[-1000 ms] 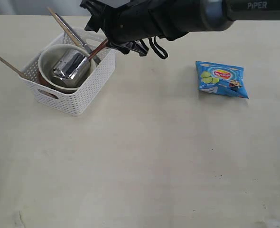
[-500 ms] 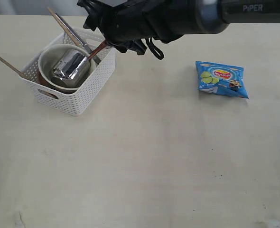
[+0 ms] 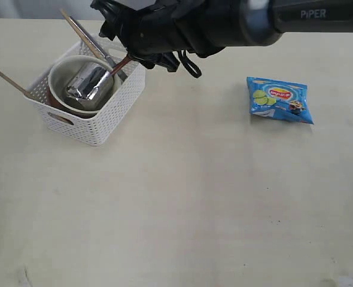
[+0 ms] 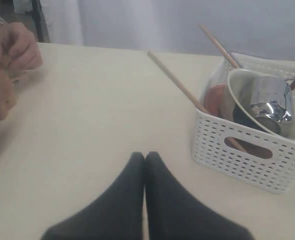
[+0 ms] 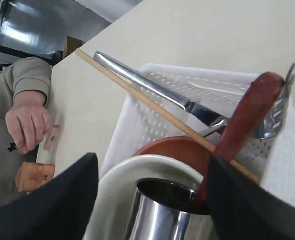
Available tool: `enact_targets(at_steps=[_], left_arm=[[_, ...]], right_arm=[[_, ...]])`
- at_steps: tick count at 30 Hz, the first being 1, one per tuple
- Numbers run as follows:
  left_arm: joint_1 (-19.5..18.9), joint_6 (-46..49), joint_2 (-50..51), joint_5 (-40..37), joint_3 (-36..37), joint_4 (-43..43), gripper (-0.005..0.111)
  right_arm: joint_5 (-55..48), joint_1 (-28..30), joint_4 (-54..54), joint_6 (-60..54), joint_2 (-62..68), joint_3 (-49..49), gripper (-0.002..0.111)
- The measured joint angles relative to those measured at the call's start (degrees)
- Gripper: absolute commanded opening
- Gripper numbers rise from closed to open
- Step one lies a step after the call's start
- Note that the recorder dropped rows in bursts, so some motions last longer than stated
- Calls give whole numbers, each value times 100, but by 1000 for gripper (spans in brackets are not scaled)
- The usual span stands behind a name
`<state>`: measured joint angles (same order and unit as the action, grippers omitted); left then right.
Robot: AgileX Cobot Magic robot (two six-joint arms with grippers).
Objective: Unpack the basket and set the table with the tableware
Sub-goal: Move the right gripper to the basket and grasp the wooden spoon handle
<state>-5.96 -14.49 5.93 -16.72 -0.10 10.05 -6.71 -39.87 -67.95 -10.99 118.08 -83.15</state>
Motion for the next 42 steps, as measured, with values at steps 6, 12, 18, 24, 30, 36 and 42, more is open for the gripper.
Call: enact_targets(at_steps=[6,12,18,24,30,36,42], left_arm=[[0,0,0,0,0,0,0],[0,0,0,0,0,0,0],[0,0,0,0,0,0,0],[0,0,0,0,0,0,0],[0,0,0,0,0,0,0],[0,0,0,0,0,0,0],[0,0,0,0,0,0,0]], right_arm=[[-203,0,735,0,0,0,60],[-1726,0,4147,-1060,-141,-407,60],[-2139,0,6159,-4234,-377,-780,52],[-2152,-97,6296,-6441,-233,-790,53],[-1817,-352,6507,-7379,61,-790,53],[-1478,-451,7035,-7530,293,-793,53],[-1121,-451,7073,-7565,453,-793,48]])
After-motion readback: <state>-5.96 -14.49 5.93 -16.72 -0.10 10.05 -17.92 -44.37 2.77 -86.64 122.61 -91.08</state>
